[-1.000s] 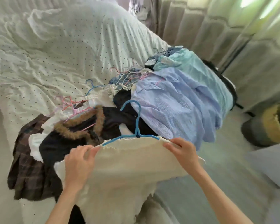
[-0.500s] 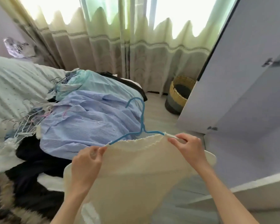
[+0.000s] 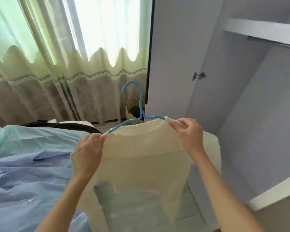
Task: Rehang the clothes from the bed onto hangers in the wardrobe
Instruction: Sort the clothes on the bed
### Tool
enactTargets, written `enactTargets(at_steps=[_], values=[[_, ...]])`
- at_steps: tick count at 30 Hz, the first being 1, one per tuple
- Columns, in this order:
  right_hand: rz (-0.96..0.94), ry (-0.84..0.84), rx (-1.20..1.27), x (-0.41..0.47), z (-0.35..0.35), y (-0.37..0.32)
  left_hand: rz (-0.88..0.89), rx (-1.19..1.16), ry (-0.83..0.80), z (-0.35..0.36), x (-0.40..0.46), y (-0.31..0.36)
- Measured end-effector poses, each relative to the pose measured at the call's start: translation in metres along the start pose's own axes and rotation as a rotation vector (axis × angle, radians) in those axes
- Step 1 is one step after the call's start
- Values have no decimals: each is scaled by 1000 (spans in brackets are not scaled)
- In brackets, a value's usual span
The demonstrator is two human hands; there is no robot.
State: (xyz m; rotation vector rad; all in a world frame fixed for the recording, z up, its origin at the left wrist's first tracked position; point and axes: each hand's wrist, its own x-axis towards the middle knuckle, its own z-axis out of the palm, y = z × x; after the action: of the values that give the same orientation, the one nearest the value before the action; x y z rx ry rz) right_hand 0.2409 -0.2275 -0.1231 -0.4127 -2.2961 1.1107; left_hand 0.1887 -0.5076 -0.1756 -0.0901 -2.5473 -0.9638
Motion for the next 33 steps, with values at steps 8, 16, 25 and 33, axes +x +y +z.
enactTargets(at_steps=[8, 16, 25, 33], values=[[74, 280, -124, 105, -3, 23, 144, -96, -159, 98, 126, 57], [303, 275, -231, 166, -34, 57, 314, -159, -286, 195, 234, 132], [524, 412, -209, 221, -94, 113, 569, -209, -483, 318, 284, 239], [770, 485, -498, 285, -138, 171, 770, -208, -833, 411, 302, 331]])
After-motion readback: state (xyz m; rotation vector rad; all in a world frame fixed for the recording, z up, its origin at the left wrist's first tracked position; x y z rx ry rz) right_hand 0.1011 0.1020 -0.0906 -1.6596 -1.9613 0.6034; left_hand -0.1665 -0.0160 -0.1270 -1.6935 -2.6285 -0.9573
